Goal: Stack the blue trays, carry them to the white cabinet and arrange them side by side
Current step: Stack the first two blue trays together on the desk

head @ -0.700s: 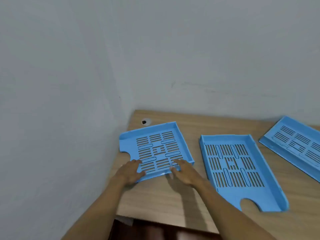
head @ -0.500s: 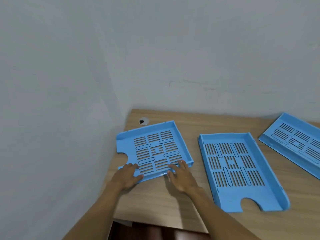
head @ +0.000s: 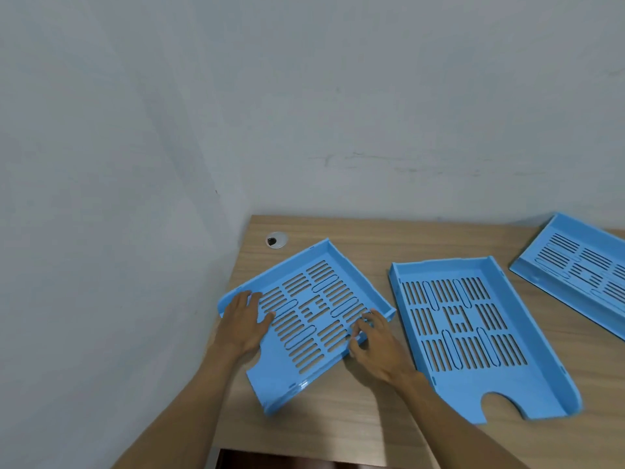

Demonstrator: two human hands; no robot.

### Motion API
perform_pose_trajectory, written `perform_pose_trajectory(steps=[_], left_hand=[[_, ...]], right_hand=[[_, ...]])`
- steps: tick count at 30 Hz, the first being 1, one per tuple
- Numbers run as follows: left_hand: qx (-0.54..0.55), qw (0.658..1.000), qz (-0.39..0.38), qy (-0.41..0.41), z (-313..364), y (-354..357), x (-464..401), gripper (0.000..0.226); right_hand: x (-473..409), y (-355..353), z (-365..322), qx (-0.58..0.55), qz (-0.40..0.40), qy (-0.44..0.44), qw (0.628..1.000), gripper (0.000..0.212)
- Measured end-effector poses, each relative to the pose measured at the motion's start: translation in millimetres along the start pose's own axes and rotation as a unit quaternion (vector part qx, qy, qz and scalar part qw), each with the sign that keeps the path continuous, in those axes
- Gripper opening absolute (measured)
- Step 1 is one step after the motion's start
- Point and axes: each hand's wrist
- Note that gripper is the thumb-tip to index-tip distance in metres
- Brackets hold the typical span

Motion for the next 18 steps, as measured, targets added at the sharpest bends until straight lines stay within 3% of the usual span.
perform_pose_trajectory(steps=[5,9,12,15,18], left_hand=[[-0.028,1.000,0.005,-0.007,-9.1,2.3,-14.8,0.090],[-0.017,0.997,-0.050,-0.050,-17.4,12.5,-20.1,0.063],[0.073,0.986,-0.107,-0.102,-23.1,16.5,-10.8,0.060],[0.119,0.979,-0.123,-0.108,-28.7,18.3,7.6,0.060],[0.167,0.972,-0.106,-0.125,-30.7,21.6,24.1,0.051]], right_hand=[[-16.6,-8.0,14.9,0.023,-0.046,-0.036,0.998,0.021],[-32.2,-5.5,26.5,0.044,-0.094,-0.055,0.993,0.014],[-31.7,4.9,32.5,0.070,-0.068,-0.069,0.993,0.046],[-15.6,14.9,25.2,0.030,-0.009,-0.020,0.999,0.064],[12.4,30.1,15.7,-0.119,0.046,0.097,0.987,0.075]])
Point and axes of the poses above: each hand's wrist, its own x-axis away from the middle knuckle, its own y-axis out of the palm, z = x × y, and after that the axes turned 2 degrees about z, right-handed
